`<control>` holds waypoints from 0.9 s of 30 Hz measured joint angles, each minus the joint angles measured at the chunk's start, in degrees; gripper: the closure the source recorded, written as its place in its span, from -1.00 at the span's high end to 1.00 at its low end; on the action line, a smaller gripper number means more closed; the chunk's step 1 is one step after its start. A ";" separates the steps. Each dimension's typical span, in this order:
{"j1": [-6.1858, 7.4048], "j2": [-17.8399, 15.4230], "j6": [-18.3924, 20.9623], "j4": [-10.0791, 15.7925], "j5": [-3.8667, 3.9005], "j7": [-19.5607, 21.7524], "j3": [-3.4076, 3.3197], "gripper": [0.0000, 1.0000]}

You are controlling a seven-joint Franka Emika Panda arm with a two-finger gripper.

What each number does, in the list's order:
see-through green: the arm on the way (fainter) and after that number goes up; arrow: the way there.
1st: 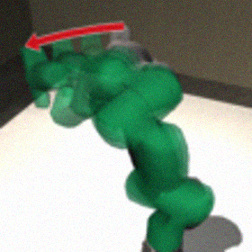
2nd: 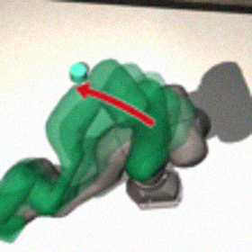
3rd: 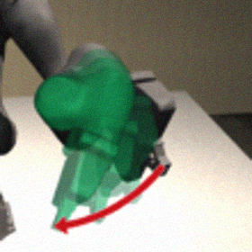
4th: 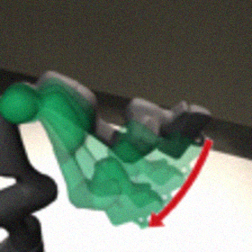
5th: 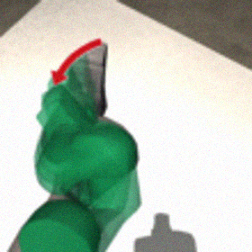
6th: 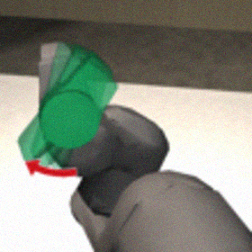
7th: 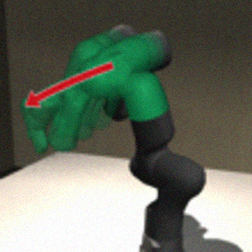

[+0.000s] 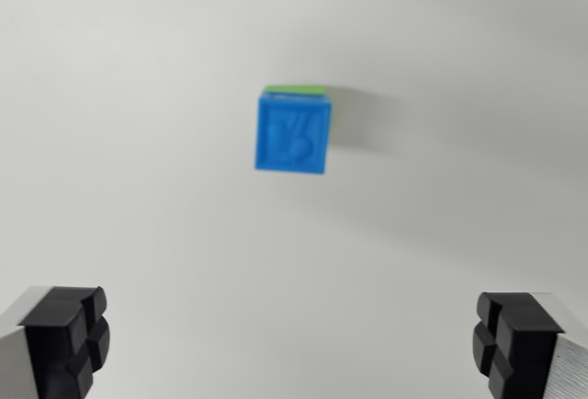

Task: Stack cube

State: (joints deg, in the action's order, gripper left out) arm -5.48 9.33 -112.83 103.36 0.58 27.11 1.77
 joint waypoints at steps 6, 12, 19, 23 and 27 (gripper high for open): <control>0.00 -0.29 1.27 -1.04 -0.01 -0.01 0.00 1.00; 0.00 -0.38 1.91 -1.51 -0.01 -0.02 0.00 1.00; 0.00 -0.33 1.93 -1.50 -0.01 -0.02 0.00 1.00; 0.00 -0.32 1.93 -1.50 -0.01 -0.02 0.00 1.00; 0.00 -0.32 1.93 -1.50 -0.01 -0.02 0.00 1.00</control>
State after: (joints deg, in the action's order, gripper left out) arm -5.48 9.00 -110.90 101.86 0.57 27.09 1.77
